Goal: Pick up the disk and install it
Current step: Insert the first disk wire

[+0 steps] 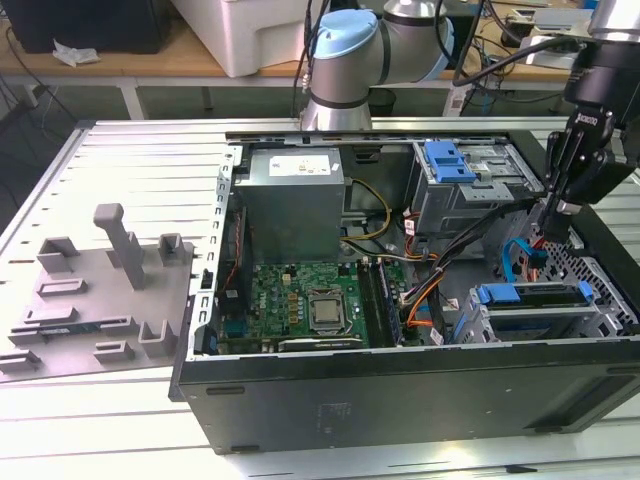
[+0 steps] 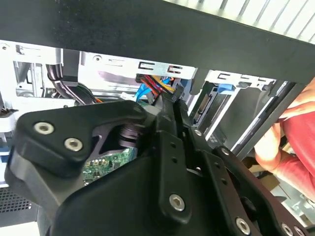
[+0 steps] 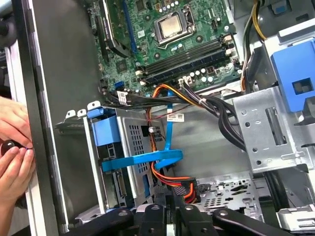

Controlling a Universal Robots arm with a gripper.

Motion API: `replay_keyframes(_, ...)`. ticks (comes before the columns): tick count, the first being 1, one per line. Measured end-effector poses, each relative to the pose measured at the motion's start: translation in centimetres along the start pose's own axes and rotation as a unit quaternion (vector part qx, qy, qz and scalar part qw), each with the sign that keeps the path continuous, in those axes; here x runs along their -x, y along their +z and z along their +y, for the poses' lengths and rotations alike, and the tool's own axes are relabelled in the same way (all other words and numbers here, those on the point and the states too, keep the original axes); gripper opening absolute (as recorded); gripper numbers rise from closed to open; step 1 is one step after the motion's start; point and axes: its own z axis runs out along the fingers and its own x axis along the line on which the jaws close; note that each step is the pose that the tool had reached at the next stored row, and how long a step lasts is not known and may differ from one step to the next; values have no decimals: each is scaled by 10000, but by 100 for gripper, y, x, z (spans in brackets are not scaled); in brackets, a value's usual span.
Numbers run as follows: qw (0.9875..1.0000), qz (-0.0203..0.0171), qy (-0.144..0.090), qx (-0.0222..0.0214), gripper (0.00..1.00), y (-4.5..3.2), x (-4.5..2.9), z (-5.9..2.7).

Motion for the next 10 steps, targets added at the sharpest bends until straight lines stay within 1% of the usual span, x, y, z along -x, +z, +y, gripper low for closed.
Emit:
replay_keyframes(1,10000,19,0,7,16,1,0,0)
replay_keyframes(3,10000,51,-2,15,16,2,1,0)
replay_keyframes(4,9999,102,-6,29,16,3,1,-1)
replay_keyframes(5,9999,115,-5,33,16,2,0,0)
replay_keyframes(7,9999,115,-7,33,16,7,-6,9)
replay_keyframes(9,9999,112,-3,24,16,20,-37,63)
replay_keyframes(10,9999,110,0,15,16,14,-50,89)
